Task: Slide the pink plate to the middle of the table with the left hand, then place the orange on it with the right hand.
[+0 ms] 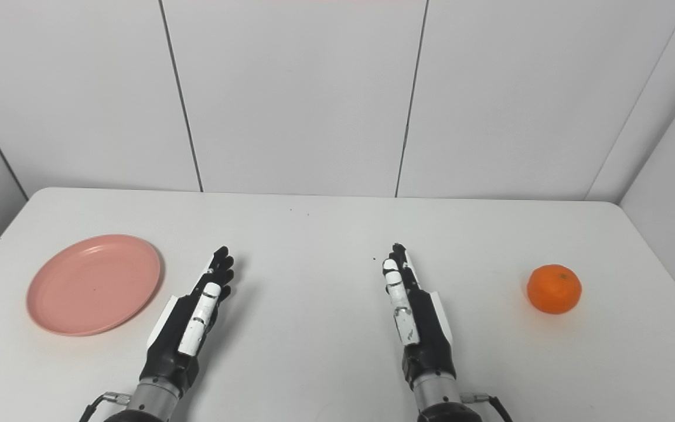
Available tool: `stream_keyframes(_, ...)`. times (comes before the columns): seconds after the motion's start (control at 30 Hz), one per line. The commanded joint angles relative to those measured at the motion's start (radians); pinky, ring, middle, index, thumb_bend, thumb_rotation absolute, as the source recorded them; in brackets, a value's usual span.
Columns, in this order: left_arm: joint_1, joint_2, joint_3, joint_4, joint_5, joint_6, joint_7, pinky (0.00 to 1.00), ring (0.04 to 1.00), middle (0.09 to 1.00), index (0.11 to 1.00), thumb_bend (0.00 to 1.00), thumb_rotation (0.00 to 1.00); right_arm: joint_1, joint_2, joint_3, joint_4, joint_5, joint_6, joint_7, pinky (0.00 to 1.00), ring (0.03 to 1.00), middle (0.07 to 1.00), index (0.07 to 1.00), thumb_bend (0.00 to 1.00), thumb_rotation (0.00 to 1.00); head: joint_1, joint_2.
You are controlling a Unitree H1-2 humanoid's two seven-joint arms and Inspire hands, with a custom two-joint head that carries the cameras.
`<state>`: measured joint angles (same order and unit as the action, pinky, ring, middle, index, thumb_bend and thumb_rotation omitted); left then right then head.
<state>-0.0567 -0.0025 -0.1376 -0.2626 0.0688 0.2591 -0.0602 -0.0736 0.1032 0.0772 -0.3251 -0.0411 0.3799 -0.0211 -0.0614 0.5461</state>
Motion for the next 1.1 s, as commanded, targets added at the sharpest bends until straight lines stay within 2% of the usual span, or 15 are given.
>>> stream_keyframes(0.0,-0.014,-0.007,0.000,-0.018,-0.002,-0.034,0.000,1.00,1.000,1.000,1.000,0.42,1.00,-0.021,0.002,0.002,-0.021,0.000,-0.062,0.000,0.98,0.955,0.981,0.983,0.31,1.00,0.001,0.000)
stream_keyframes(1.07,-0.012,-0.011,-0.002,-0.019,0.009,-0.029,0.004,1.00,1.000,1.000,1.000,0.42,1.00,-0.020,0.005,-0.001,-0.024,0.008,-0.056,0.001,0.98,0.959,0.984,0.983,0.31,1.00,0.006,0.005)
